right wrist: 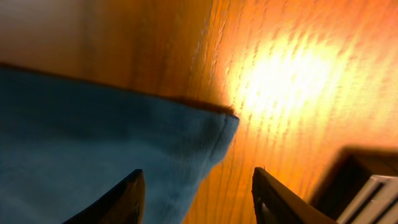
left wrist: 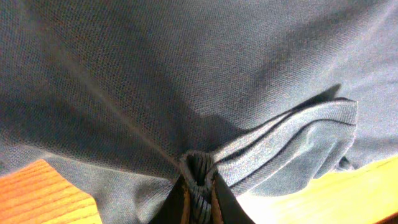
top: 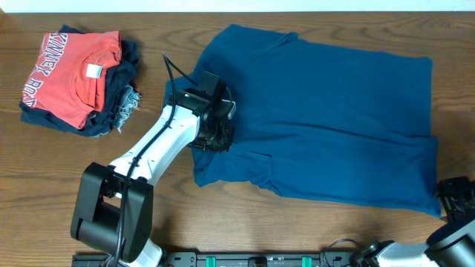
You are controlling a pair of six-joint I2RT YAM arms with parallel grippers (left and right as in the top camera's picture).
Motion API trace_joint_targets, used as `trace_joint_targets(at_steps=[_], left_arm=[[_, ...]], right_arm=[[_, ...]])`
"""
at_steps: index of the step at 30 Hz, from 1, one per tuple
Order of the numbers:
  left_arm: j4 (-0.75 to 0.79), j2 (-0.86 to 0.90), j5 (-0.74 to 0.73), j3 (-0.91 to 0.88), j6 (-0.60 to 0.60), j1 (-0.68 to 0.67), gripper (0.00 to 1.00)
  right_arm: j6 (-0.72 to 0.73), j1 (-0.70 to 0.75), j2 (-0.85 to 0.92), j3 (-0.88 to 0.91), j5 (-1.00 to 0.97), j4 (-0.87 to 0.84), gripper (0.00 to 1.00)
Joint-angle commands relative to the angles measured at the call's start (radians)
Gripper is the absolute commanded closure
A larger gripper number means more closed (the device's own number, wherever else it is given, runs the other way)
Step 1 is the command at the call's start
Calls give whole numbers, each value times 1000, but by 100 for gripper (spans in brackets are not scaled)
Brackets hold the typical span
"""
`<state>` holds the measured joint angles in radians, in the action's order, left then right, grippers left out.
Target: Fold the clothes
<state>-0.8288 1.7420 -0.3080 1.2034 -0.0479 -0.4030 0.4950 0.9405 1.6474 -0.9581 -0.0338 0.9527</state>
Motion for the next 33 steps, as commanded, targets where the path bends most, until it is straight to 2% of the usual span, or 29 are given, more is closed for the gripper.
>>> trace_joint_targets(at_steps=[1,7,13,16,22,33], left_arm=[[-4,-10,6,25,6,0,89],[-8,-10,6,25,6,0,85],[-9,-10,6,25,6,0,85],[-15,-10,6,25,6,0,86],[-54,-11,6,25,6,0,93],[-79,-63,7,56,11,1,94]], right_arm=[[25,4,80,6,-10,-8,47],[13,5,169,6,-16,-17,55],[3,5,160,0,-22,-24,87],[-17,5,139,-18,-8,-8,98],[-111,-20,34,-71,135,63,99],[-113,-50,-192,-123,127,126,99]])
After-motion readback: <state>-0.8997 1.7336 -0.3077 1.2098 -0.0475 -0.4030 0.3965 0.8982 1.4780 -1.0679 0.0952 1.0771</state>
